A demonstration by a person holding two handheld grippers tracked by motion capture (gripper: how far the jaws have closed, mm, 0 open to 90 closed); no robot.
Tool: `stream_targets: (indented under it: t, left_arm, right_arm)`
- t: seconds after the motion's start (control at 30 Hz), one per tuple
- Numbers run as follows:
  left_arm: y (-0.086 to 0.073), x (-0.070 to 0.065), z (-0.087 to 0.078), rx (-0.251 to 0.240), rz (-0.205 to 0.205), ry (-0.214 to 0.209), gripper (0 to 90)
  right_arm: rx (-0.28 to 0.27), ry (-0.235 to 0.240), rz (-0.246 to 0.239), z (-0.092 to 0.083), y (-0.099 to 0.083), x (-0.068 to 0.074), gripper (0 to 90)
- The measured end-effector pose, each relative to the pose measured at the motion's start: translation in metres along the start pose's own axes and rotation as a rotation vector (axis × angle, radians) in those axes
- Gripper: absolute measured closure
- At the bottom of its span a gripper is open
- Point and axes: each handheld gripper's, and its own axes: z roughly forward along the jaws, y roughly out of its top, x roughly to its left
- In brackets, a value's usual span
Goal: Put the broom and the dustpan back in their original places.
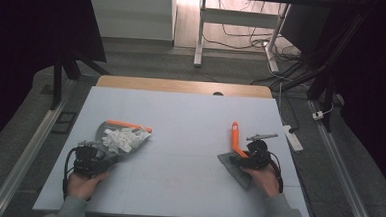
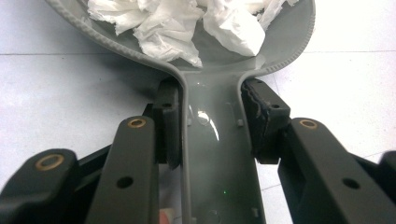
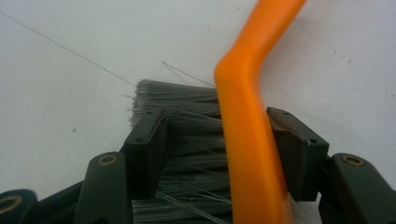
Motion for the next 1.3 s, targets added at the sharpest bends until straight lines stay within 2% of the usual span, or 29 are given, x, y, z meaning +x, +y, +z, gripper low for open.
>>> stream_targets:
  t: [0.1,0.2,0.27,0.33,0.43,0.6,0.73,0.87,1.07,1.3]
  left_arm:
    - [0.000,0.000,0.001,0.007,0.001,-0.008,57.2]
    - [0.000,0.000,-0.001,0.003,0.005,0.002,46.2]
    - [0.000,0.001,-0.002,0.005,0.007,-0.002,37.8]
    - [0.000,0.000,-0.003,0.001,0.013,-0.001,31.8]
    - [0.001,-0.002,-0.009,-0.014,0.039,0.007,28.3]
    - [0.002,-0.007,-0.020,-0.046,0.088,0.004,27.8]
    - [0.004,-0.014,-0.028,-0.056,0.160,-0.006,28.5]
    - [0.004,-0.023,-0.034,-0.072,0.237,-0.055,30.4]
    - [-0.001,-0.030,-0.036,-0.086,0.310,-0.133,31.8]
    - [-0.008,-0.040,-0.035,-0.077,0.367,-0.199,31.9]
  right_arm:
    - [0.003,-0.012,-0.007,0.000,0.000,0.001,39.2]
    - [0.006,-0.029,-0.011,0.000,0.001,0.002,37.5]
    - [0.007,-0.077,-0.035,-0.001,0.001,0.003,35.8]
    - [-0.003,-0.072,-0.037,-0.004,0.002,0.003,37.5]
    - [-0.023,-0.081,-0.045,-0.007,0.002,0.005,37.5]
    - [-0.060,-0.075,-0.094,-0.015,0.003,0.010,39.0]
    - [-0.080,-0.044,-0.148,-0.022,0.005,0.018,40.2]
    - [-0.091,-0.001,-0.194,-0.025,0.004,0.026,41.4]
    - [-0.091,0.058,-0.245,-0.023,0.001,0.037,42.6]
    - [-0.096,0.116,-0.302,-0.022,-0.004,0.052,43.1]
